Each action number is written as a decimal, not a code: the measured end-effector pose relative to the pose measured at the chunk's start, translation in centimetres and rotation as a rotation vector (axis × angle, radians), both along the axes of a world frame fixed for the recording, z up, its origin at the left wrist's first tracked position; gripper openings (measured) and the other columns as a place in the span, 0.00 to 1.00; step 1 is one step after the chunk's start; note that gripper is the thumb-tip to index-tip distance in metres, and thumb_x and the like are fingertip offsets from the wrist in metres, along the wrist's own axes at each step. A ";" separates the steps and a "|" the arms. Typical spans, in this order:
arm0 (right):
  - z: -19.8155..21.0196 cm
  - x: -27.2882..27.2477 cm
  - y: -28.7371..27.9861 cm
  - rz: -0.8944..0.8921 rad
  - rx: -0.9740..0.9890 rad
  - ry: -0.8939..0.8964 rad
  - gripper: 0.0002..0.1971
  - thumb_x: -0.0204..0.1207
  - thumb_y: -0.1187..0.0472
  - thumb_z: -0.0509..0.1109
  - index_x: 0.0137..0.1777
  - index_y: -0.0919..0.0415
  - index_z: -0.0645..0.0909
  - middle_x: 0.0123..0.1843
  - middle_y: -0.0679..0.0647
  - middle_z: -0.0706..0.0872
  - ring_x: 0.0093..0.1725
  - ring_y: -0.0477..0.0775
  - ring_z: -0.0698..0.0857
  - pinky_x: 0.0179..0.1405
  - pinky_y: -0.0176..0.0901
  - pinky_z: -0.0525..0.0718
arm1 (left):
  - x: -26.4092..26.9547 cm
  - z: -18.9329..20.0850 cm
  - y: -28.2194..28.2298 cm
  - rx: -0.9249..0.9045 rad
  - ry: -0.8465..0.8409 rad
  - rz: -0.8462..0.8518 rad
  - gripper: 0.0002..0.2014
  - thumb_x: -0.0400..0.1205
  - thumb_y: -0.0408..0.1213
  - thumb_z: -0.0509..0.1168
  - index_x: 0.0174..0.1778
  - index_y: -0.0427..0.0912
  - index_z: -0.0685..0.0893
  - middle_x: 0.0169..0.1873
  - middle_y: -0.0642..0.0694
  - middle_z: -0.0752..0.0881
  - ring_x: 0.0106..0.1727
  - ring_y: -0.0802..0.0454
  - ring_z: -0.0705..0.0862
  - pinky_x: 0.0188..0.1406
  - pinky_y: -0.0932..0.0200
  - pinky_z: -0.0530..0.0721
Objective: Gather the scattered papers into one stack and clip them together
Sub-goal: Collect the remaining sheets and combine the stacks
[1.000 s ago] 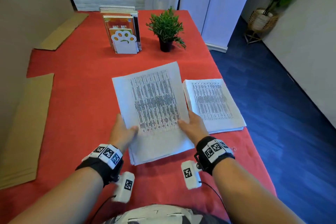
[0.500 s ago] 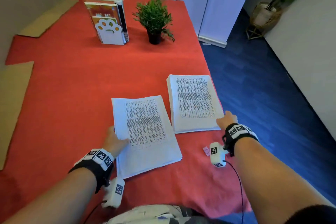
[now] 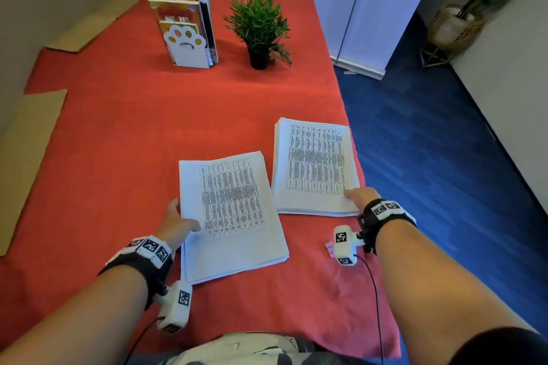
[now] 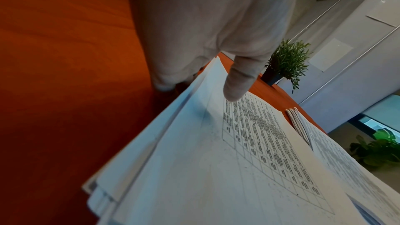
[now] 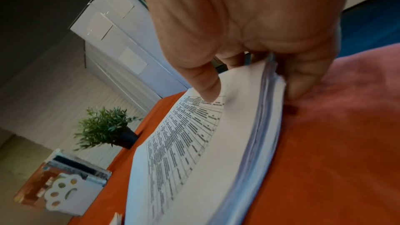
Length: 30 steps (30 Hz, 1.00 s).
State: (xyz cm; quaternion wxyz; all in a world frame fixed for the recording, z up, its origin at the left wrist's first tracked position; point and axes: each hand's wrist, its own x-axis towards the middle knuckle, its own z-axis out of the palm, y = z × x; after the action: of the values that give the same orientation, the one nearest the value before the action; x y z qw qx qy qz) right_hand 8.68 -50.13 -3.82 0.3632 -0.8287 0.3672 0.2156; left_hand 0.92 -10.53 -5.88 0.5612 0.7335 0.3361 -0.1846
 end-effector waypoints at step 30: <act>-0.4 -9.7 18.4 0.172 0.255 -0.289 0.12 0.76 0.66 0.65 0.59 0.64 0.78 0.56 0.64 0.86 0.55 0.62 0.86 0.53 0.50 0.83 | 0.3 -0.3 3.4 0.177 -0.090 0.008 0.23 0.85 0.44 0.49 0.70 0.33 0.73 0.68 0.32 0.78 0.65 0.30 0.79 0.68 0.38 0.76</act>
State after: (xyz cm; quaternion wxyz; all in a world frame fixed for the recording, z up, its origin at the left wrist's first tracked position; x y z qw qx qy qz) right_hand -1.05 -31.73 -4.23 0.4943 -0.8266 0.2092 0.1695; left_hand 1.24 -7.17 -6.19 0.5095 0.7864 0.3285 -0.1190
